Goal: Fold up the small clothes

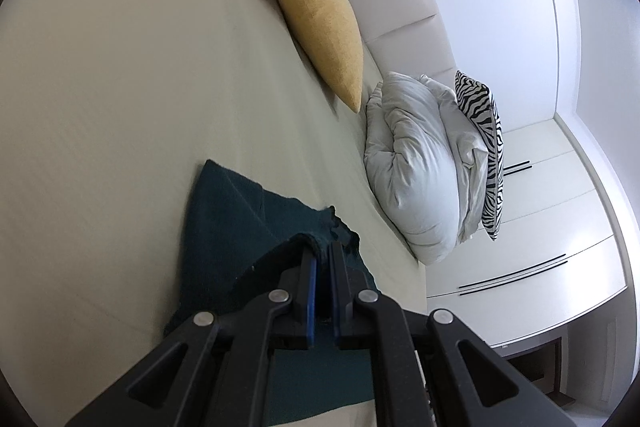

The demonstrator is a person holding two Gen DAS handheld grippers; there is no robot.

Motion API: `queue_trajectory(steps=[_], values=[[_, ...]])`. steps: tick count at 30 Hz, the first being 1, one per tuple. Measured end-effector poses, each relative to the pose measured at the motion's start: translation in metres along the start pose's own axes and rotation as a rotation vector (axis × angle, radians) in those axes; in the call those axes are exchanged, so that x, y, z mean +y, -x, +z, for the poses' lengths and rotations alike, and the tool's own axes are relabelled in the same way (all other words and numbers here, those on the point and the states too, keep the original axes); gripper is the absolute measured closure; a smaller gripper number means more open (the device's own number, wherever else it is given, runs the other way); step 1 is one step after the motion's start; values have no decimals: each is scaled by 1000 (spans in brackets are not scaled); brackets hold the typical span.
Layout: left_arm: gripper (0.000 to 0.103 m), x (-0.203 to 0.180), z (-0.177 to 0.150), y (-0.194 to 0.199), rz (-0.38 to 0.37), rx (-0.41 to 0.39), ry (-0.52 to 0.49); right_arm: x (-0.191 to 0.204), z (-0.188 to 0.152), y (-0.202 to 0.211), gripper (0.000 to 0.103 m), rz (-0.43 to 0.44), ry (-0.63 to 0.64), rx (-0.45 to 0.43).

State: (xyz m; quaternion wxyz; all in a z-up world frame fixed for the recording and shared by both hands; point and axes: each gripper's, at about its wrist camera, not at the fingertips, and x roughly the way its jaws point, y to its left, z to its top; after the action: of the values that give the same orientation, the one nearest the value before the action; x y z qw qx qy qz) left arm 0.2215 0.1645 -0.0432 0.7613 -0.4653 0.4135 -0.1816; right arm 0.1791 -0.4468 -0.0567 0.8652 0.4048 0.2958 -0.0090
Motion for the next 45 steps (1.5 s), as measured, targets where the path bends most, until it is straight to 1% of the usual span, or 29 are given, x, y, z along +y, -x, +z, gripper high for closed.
queue_trajectory(steps=[4,6,7,8,9,11,12,13,14,15,18,22,24,25,26,28,30,31,32,33,34,35,37,38,39,41,43,44,45], values=[[97,6,20,-32,36,6,-12,3,24,-51,96,-34,3,23],[96,14,30,-52,70,13,-11,-1,32,-77,96,-54,-7,50],[96,19,35,-62,92,17,-2,-5,35,-90,96,-83,-13,58],[90,27,41,-72,119,21,8,-8,37,-99,93,-109,-17,62],[77,36,46,-81,146,32,22,-13,38,-108,93,-138,-21,59],[67,47,48,-86,148,46,44,-27,44,-124,92,-193,-40,53],[64,48,47,-85,139,47,39,-35,45,-127,85,-228,-54,45],[63,46,46,-81,140,44,24,-38,46,-126,76,-239,-62,36],[58,44,43,-77,149,38,9,-42,46,-124,58,-237,-72,19],[52,40,41,-71,153,30,-1,-44,44,-120,53,-237,-70,5],[49,22,28,-53,163,-3,-70,-37,37,-107,53,-239,-13,-10],[45,-3,3,-39,175,-31,-171,2,16,-98,53,-236,169,24],[43,-13,-15,-34,191,-39,-233,22,2,-95,54,-274,287,26],[42,-15,-25,-33,197,-40,-258,28,-4,-93,53,-299,322,17],[42,-17,-35,-33,193,-34,-280,29,-9,-90,53,-302,334,15],[42,-21,-50,-37,200,-20,-326,29,-18,-90,53,-261,325,55],[42,-23,-64,-47,260,-29,-404,37,-36,-94,53,-172,360,120],[42,-22,-69,-54,294,-27,-440,36,-51,-87,53,-149,382,136],[42,-17,-73,-62,337,-10,-456,39,-60,-91,54,-114,395,169],[43,-8,-75,-67,366,6,-443,31,-73,-87,54,-84,385,204],[43,-1,-77,-66,358,4,-444,26,-79,-94,54,-71,360,251],[46,3,-78,-62,344,-9,-462,17,-85,-100,55,-90,335,285],[51,8,-80,-54,340,-13,-479,0,-88,-95,67,-48,323,247],[52,12,-79,-47,324,-16,-473,-14,-85,-89,77,-32,284,229],[52,16,-78,-40,320,-22,-464,-26,-81,-83,87,-29,228,214],[56,21,-75,-30,303,-24,-434,-58,-72,-65,96,-41,89,153],[57,21,-76,-19,300,-38,-407,-75,-69,-45,96,-65,26,96],[53,17,-80,-12,327,-59,-405,-77,-70,-36,96,-71,9,79],[46,11,-85,-8,349,-78,-413,-76,-70,-30,91,-81,3,66]])
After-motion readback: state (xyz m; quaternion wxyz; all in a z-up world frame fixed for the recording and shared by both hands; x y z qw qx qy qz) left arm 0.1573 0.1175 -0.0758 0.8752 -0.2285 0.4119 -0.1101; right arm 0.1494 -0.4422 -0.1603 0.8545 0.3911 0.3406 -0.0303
